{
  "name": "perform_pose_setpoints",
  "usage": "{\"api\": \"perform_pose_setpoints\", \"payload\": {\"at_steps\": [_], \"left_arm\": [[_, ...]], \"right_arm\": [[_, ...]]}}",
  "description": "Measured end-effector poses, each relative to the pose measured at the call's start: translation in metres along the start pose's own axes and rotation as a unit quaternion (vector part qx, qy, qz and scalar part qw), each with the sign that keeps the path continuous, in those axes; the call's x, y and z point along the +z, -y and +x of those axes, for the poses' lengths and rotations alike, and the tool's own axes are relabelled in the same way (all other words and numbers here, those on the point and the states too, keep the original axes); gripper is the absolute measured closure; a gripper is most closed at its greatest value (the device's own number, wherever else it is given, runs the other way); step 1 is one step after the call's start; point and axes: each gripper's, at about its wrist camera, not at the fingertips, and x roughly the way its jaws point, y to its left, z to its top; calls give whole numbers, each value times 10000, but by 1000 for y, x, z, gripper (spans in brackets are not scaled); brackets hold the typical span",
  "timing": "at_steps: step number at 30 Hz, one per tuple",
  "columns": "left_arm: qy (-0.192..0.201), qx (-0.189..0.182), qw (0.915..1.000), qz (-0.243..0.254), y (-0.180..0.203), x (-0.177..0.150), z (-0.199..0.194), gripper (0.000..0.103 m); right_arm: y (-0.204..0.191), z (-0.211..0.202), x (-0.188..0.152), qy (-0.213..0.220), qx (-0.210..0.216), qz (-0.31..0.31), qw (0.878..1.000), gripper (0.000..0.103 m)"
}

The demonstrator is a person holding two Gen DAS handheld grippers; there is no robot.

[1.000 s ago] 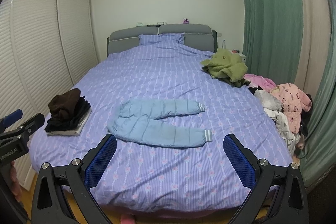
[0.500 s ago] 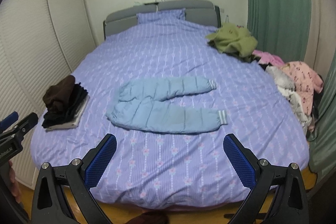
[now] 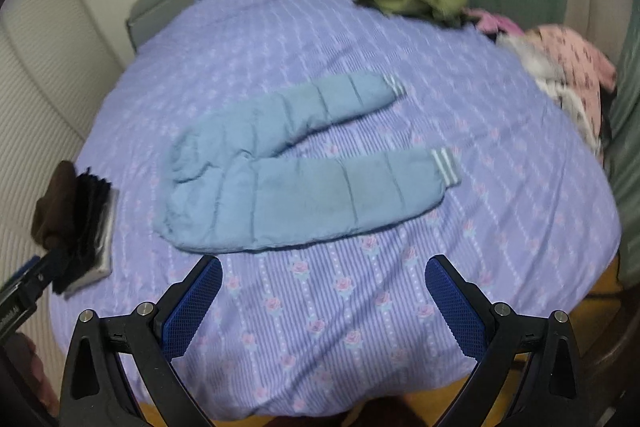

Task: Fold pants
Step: 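Lower both tools toward the light-blue pants and grasp the waistband and cuff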

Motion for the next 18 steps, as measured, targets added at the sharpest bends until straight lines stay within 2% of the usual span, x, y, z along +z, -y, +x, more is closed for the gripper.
{"api": "perform_pose_setpoints", "payload": {"at_steps": [4, 5, 6, 10, 12, 15, 18], "left_arm": [[-391, 95, 9991, -155, 2, 5, 51, 1], [-497, 141, 9984, -224, 2, 5, 66, 1], [-587, 125, 9977, -300, 2, 4, 79, 1], [-1037, -13, 9926, -625, -4, 2, 123, 5], [-1368, -103, 9847, -1077, -13, 2, 149, 7], [-1518, -249, 9741, -1658, -25, 1, 174, 8], [-1667, -459, 9615, -2134, -28, -1, 196, 8]], "right_arm": [[8, 48, 5, -401, -10, 130, 9991, 2], [8, 61, 6, -551, -53, 97, 9984, 7], [10, 77, 8, -746, -26, 103, 9972, 10], [20, 122, 11, -1076, 99, 300, 9937, 12], [24, 142, 10, -1283, 121, 341, 9911, 16], [34, 172, 12, -1606, 316, 601, 9847, 19], [33, 191, 17, -1711, 525, 593, 9821, 19]]}}
